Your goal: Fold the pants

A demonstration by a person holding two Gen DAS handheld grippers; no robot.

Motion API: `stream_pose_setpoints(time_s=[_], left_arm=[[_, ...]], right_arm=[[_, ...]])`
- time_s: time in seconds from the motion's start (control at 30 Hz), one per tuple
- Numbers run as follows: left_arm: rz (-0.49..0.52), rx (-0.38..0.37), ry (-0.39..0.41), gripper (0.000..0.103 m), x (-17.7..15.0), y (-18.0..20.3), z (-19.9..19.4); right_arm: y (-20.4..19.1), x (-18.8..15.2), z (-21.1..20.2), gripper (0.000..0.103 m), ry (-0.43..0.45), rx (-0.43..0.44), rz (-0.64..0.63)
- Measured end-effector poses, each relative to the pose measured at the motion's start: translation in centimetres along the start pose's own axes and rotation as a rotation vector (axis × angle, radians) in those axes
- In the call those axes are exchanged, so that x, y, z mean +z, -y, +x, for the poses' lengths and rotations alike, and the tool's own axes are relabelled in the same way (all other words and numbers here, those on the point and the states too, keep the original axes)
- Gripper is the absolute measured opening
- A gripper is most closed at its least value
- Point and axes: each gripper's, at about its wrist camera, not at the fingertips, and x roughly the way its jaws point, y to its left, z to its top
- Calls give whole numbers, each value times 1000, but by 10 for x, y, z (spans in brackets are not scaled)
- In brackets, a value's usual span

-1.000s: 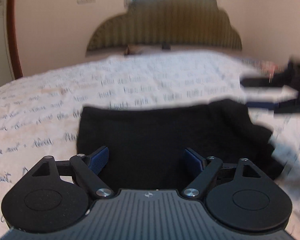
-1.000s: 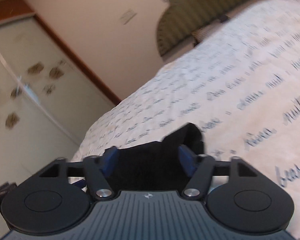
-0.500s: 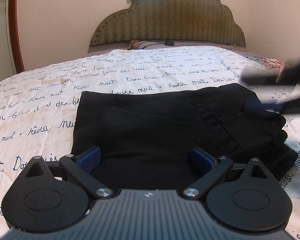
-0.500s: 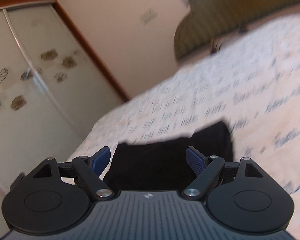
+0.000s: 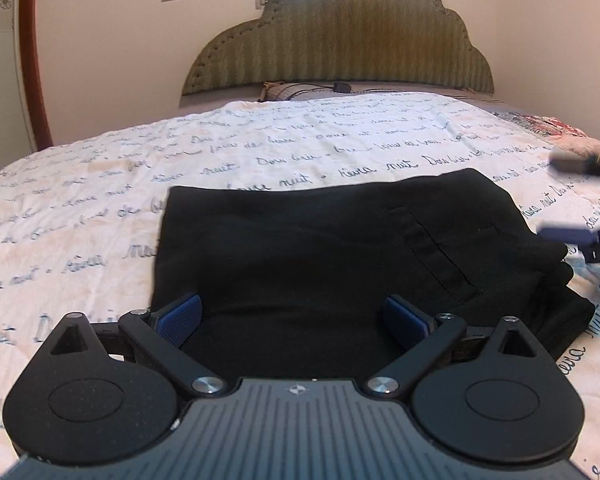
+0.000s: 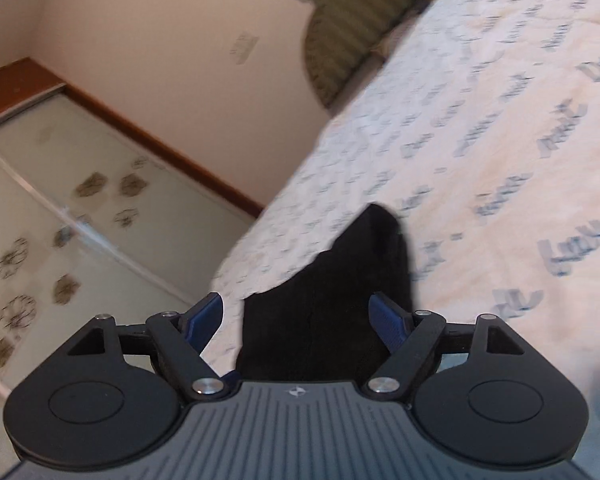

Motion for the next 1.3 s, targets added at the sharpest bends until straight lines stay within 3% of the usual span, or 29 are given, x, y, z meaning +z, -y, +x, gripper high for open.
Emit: stream_pose_setpoints(time_s=[0.07,0.2,0.3,0.33,0.43,0.47,0.53,0.57,0.63,0.67,0.7,0.77,0.87,1.0,1.07,1.17,1.23,1.3], left_arm=[[-2,20,5,98,1,-6,-12],[-146,-1,-1,99,-2,-46,-31],[-377,-99,-132,99,-13,-83,-17],[-428,-131,-125,99,-16,-90,-15],[-442,-185,-125,99,-13,-88,-13],[-459,-213,-126,99,-12,-87,-10],[-494,-251,-127,99,-10,-86,-5],[-506,-259,-127,98,-9,-86,-3],[-542,-247,-120,84,-7,-89,2],[-553,-218,-119,52,-7,-89,3],[-551,-197,-127,41,-6,-89,4],[-543,-185,-124,35,-5,-89,1],[-436,-118,-86,28,0,-75,-14],[-293,-43,-40,27,-5,-54,-22],[-311,-51,-38,29,-12,-57,-19],[-339,-70,-36,40,-15,-62,-17],[-353,-76,-33,48,-15,-66,-19],[-340,-56,-10,55,-12,-66,-30]], right_arm=[[9,2,6,80,-56,-90,4],[5,-2,17,80,-170,-83,-73],[3,-3,29,81,-246,-45,-75],[3,-4,33,81,-263,-39,-76],[3,1,42,81,-302,-21,-63],[3,4,44,78,-314,-19,-59],[6,7,50,51,-339,-9,-41],[11,8,52,31,-357,-11,-20],[23,8,57,26,-365,1,21],[24,8,55,25,-360,12,14],[20,7,55,25,-356,2,-7],[8,5,55,25,-347,-30,-96],[-18,10,58,24,-344,-59,-249],[-64,15,60,24,-323,-63,-510],[-62,16,65,24,-353,-76,-528],[-19,16,70,27,-429,-110,-360],[9,20,60,31,-389,-24,-164],[22,24,50,37,-348,3,-44]])
